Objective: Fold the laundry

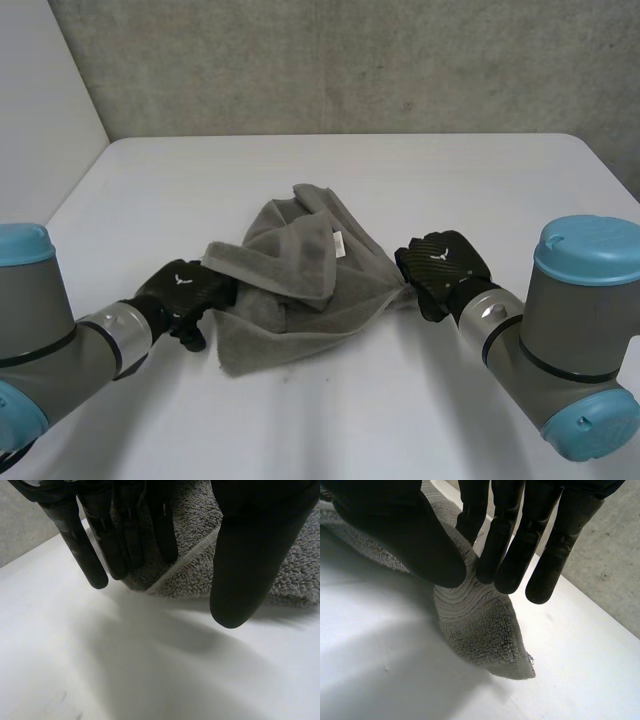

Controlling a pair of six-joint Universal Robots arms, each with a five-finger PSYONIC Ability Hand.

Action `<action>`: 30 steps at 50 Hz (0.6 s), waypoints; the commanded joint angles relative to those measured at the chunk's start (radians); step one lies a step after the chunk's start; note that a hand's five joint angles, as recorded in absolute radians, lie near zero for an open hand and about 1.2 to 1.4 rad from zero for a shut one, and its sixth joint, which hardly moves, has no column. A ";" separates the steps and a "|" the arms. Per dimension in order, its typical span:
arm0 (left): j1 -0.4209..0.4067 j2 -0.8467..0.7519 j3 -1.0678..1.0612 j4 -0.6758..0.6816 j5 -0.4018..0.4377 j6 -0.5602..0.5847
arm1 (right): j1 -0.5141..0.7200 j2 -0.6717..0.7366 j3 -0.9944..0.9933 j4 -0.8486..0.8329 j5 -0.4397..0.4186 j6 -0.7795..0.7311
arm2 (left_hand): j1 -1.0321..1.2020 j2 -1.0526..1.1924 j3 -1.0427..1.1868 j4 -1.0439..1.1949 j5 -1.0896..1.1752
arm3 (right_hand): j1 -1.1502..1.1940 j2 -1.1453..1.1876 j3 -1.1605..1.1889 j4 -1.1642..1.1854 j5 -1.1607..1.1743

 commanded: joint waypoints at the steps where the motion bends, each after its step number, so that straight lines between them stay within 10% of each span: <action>1: -0.002 -0.006 -0.001 0.051 0.022 -0.004 | 0.002 0.008 0.000 0.000 -0.003 0.000 | 0.108 0.114 0.114 0.115 0.115 | 0.426 0.220 0.212 0.203 0.227; 20: -0.048 -0.089 0.002 0.107 0.024 -0.004 | 0.007 0.018 -0.016 0.000 0.000 0.000 | 0.340 0.345 0.345 0.347 0.347 | 0.426 0.220 0.212 0.203 0.227; 24: -0.059 -0.068 0.005 0.113 0.021 -0.006 | 0.007 0.015 -0.020 0.000 0.003 -0.002 | 0.817 0.823 0.823 0.824 0.824 | 0.426 0.220 0.212 0.203 0.227; 30: -0.040 0.056 0.043 0.116 0.008 -0.006 | -0.002 -0.014 -0.058 0.018 0.007 -0.006 | 0.818 0.824 0.824 0.825 0.825 | 0.426 0.220 0.212 0.203 0.227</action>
